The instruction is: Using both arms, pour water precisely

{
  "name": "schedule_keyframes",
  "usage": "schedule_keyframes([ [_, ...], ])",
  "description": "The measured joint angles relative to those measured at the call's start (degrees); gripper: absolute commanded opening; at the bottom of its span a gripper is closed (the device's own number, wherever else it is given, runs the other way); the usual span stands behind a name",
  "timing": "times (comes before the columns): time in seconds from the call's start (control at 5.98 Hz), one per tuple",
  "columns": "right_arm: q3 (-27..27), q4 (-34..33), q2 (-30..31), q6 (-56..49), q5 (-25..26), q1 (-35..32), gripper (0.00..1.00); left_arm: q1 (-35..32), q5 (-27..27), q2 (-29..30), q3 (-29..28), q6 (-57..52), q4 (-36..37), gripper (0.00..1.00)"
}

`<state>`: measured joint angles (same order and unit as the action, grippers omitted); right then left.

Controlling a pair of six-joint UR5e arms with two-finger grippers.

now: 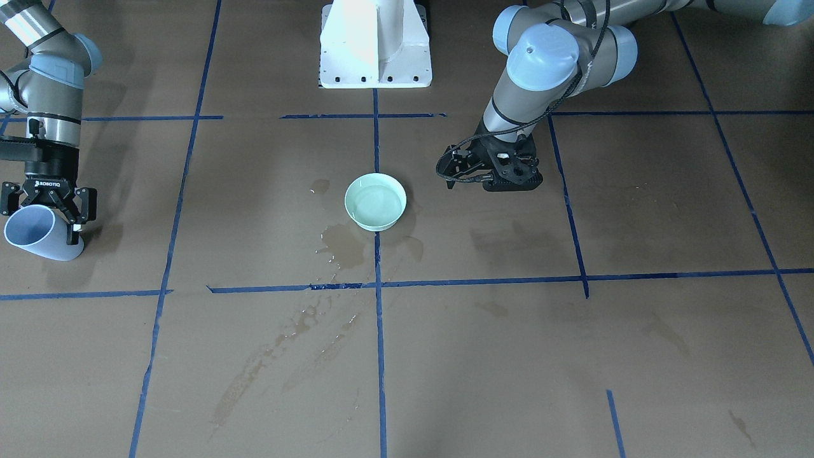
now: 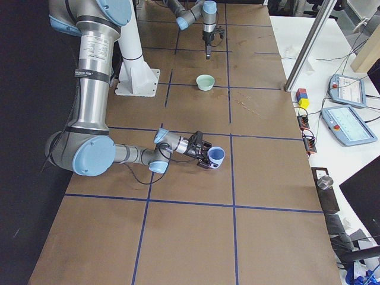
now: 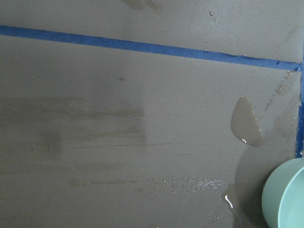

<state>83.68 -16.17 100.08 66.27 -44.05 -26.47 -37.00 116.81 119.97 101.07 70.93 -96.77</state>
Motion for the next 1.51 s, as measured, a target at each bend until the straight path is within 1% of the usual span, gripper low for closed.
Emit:
schedule_keyframes([
  [0.17,0.0,0.0,-0.5,-1.3,-0.1,-0.7,0.17,0.0,0.0,0.0,0.0,0.0,0.0,1.00],
  [0.33,0.4,0.1,-1.4,-3.4,-0.3,-1.7,0.14,0.0,0.0,0.0,0.0,0.0,0.0,1.00],
  [0.5,1.4,0.1,-2.0,-5.6,-0.4,-2.3,0.06,0.0,0.0,0.1,0.0,0.0,0.0,1.00],
  [0.67,3.0,0.0,-2.2,-7.9,-0.5,-2.5,0.06,0.0,0.0,0.1,0.0,0.0,0.0,1.00],
  [0.84,5.0,0.0,-2.3,-10.2,-0.5,-2.4,0.09,0.0,0.0,0.1,0.1,0.1,0.0,1.00],
  [1.0,8.1,-0.2,-2.3,-13.8,-0.6,-2.4,0.10,0.0,0.0,0.1,0.1,0.1,0.0,1.00],
  [1.17,11.3,-0.5,-2.3,-18.7,-1.6,-2.4,0.10,0.0,0.0,0.1,0.1,0.1,0.0,1.00],
  [1.34,13.1,-1.5,-2.6,-21.9,-3.4,-2.2,0.10,0.0,0.0,0.2,0.1,0.1,0.0,1.00],
  [1.51,14.0,-3.0,-4.3,-24.3,-4.4,-1.6,0.07,0.0,0.0,0.2,0.1,0.2,0.0,1.00],
])
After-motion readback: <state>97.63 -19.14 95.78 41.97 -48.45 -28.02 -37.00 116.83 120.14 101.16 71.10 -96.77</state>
